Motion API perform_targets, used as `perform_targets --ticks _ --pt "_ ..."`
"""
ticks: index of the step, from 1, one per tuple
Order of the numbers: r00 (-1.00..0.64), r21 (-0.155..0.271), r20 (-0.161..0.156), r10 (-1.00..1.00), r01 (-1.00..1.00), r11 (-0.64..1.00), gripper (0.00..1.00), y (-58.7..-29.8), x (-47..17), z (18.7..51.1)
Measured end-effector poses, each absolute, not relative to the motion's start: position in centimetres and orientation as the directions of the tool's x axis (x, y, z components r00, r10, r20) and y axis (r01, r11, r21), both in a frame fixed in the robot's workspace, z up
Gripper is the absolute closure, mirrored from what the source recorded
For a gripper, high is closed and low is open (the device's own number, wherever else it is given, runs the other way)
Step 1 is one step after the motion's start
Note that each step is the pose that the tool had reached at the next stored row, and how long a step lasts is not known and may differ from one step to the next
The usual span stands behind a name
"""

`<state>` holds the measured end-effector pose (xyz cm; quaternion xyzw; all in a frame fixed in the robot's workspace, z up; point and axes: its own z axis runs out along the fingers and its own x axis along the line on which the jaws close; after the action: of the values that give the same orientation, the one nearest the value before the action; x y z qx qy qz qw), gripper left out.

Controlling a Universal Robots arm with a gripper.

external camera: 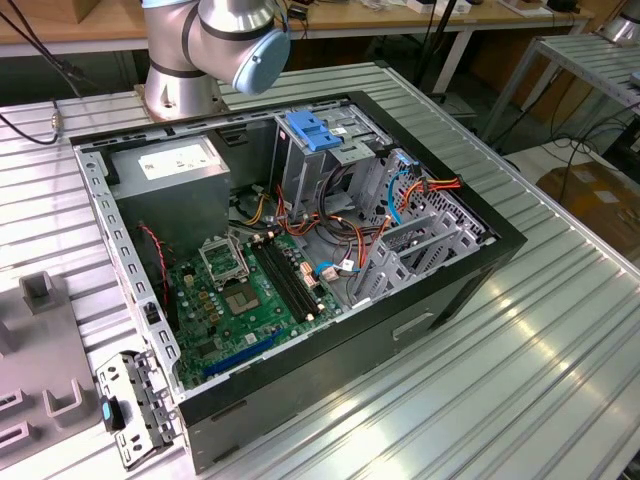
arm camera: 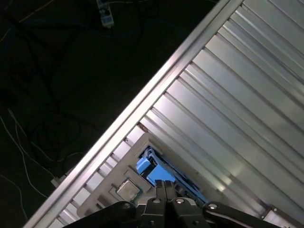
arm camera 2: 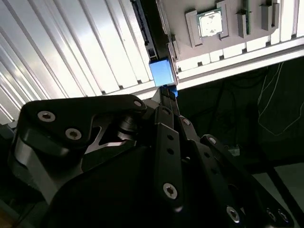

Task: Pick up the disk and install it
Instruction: 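Pick up the disk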

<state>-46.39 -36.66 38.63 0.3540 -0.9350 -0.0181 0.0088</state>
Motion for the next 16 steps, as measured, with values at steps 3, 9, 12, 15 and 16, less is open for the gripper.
perform_targets --ticks 3,9,12,15,16 --pt "-0.719 0.04 0.003 -0.695 -0.694 0.719 0.89 -36.65 -46.4 38.63" --pt "-0.648 0.039 0.003 -0.762 -0.761 0.647 0.89 -36.66 -46.39 38.63" --pt "-0.619 0.039 0.002 -0.785 -0.785 0.619 0.89 -36.66 -46.39 38.62" --pt "-0.568 0.038 0.002 -0.823 -0.822 0.568 0.89 -36.66 -46.39 38.62" --pt "-0.56 0.038 0.002 -0.828 -0.828 0.56 0.89 -36.66 -46.39 38.62"
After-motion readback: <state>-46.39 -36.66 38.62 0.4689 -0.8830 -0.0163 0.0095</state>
